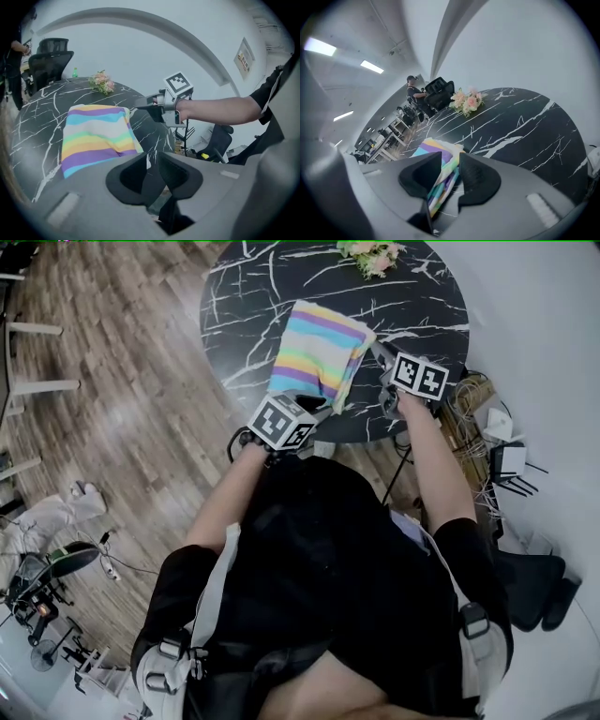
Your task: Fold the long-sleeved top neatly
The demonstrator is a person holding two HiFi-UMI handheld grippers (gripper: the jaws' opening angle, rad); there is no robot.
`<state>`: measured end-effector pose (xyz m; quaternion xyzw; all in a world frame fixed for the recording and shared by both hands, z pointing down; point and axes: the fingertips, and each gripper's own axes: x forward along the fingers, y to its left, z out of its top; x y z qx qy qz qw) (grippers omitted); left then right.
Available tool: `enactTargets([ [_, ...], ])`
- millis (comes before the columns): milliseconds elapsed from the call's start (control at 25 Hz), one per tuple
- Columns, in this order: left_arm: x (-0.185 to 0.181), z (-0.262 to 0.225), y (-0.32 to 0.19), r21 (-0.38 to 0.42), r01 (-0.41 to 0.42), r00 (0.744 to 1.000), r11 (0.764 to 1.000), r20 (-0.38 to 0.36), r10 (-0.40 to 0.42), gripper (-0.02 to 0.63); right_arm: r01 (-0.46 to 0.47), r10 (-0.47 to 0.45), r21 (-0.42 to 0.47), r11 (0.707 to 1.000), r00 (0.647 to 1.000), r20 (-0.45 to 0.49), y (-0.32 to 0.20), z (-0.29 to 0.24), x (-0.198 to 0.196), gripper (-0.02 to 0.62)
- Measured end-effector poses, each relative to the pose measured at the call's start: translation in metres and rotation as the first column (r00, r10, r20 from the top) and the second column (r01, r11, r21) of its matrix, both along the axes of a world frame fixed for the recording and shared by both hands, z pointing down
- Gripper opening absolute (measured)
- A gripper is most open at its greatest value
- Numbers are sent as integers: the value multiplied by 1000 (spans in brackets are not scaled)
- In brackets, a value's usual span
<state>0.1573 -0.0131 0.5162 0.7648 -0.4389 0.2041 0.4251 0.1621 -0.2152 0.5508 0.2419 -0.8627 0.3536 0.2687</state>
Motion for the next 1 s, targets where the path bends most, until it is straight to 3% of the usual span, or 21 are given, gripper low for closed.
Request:
enactTargets([
  [160,-33,-11,-6,69,69,997,995,31,-71,98,11,-15,58,998,997,69,11,-27,-2,123],
  [280,-70,-30,-11,152,144,988,978,39,-151,98,-20,-4,122,992,981,194,20,-65,-4,119],
  [400,-108,-53,-14,225,182,980,957,35,-195,98,-109,36,199,974,940,338,28,-110,0,114],
  [560,-149,-88,-14,342,210,973,916,17,-230,52,-211,86,218,953,876,474,45,-159,1,112],
  [720,-176,-114,-14,428,239,966,872,-13,-259,9,-263,115,226,938,850,513,68,-180,-1,70],
  [880,-188,-138,-11,495,238,967,836,-40,-251,8,-282,121,273,920,865,486,91,-183,1,38],
  [1000,-200,-155,-16,561,234,967,794,-48,-251,8,-300,133,286,910,865,483,97,-183,0,17],
])
